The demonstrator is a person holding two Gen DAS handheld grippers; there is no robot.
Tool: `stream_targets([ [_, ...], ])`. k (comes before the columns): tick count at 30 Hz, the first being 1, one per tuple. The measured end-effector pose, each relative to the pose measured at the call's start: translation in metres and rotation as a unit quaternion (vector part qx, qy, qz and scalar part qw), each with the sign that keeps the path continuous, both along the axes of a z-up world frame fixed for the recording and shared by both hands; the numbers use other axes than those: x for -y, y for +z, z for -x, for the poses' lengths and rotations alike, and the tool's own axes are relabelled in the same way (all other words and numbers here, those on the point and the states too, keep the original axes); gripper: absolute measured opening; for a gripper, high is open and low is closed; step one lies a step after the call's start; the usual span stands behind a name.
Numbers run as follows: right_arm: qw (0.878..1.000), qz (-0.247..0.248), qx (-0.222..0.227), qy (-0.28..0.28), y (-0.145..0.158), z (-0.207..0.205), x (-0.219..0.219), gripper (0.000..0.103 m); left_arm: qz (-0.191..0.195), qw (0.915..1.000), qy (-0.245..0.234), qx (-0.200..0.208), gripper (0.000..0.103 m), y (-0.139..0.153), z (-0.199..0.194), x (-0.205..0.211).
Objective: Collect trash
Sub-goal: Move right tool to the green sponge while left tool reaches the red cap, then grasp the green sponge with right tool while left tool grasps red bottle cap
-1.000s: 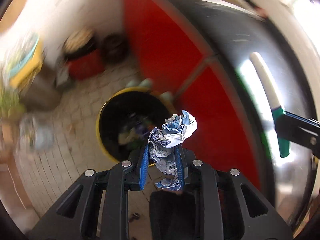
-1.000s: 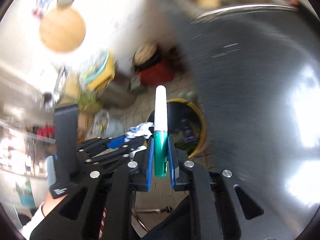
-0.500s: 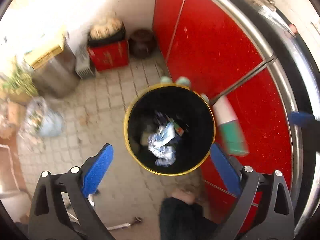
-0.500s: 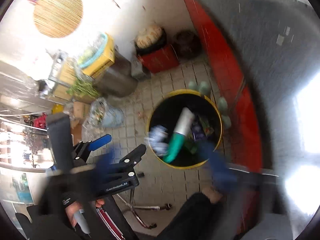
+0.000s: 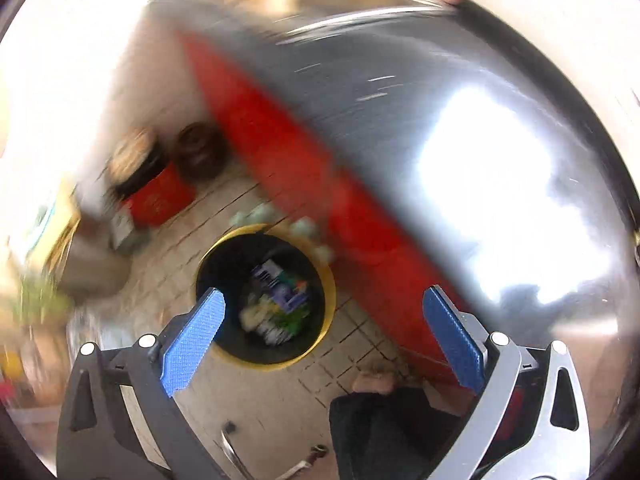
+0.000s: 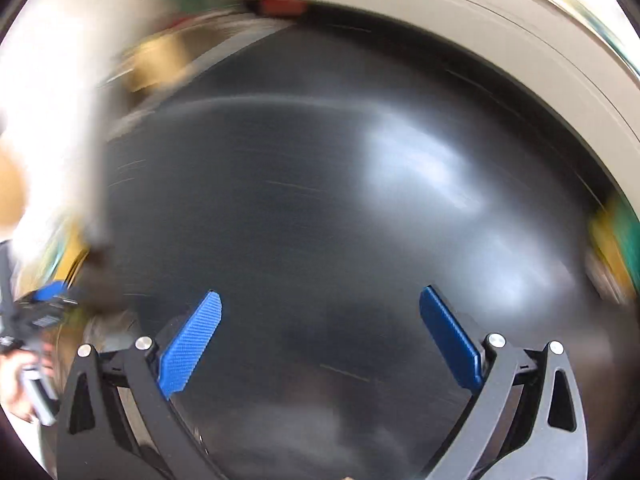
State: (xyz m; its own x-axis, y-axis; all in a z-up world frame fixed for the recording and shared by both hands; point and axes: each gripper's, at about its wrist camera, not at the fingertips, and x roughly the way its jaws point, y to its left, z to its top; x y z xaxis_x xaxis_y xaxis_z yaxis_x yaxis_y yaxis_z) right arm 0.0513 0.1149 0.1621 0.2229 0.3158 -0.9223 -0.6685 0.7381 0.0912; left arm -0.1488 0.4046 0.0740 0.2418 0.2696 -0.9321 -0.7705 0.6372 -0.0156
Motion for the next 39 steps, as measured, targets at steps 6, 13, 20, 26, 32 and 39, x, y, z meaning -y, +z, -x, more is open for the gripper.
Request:
stream_targets([
  [6,0.969,-0.008,0.012,-0.246,0.01,-0.069,0.193,0.096,-0.012,0.9946,-0.101,0.021,0.096,0.019,-0.131,0.001],
  [13,0.939,-0.037,0.008,-0.341,0.024,-0.104,0.26,0.096,-0.074,0.9827,-0.17,-0.012,0.096,0.034,-0.289,-0.013],
  [20,0.933,-0.057,0.022,-0.355,0.039,-0.143,0.229,0.096,-0.113,0.9835,-0.142,-0.003,0.096,0.053,-0.406,-0.057],
  [26,0.934,-0.057,0.004,-0.354,0.017,-0.193,0.199,0.096,-0.14,0.9891,-0.046,0.004,0.096,0.054,-0.482,-0.134],
  [32,0.936,-0.031,0.008,-0.349,-0.002,-0.217,0.186,0.096,-0.13,0.991,0.031,-0.009,0.096,0.021,-0.513,-0.211],
  [39,0.937,-0.01,0.005,-0.348,-0.026,-0.224,0.178,0.096,-0.145,0.9864,0.076,0.011,0.097,0.006,-0.524,-0.261],
])
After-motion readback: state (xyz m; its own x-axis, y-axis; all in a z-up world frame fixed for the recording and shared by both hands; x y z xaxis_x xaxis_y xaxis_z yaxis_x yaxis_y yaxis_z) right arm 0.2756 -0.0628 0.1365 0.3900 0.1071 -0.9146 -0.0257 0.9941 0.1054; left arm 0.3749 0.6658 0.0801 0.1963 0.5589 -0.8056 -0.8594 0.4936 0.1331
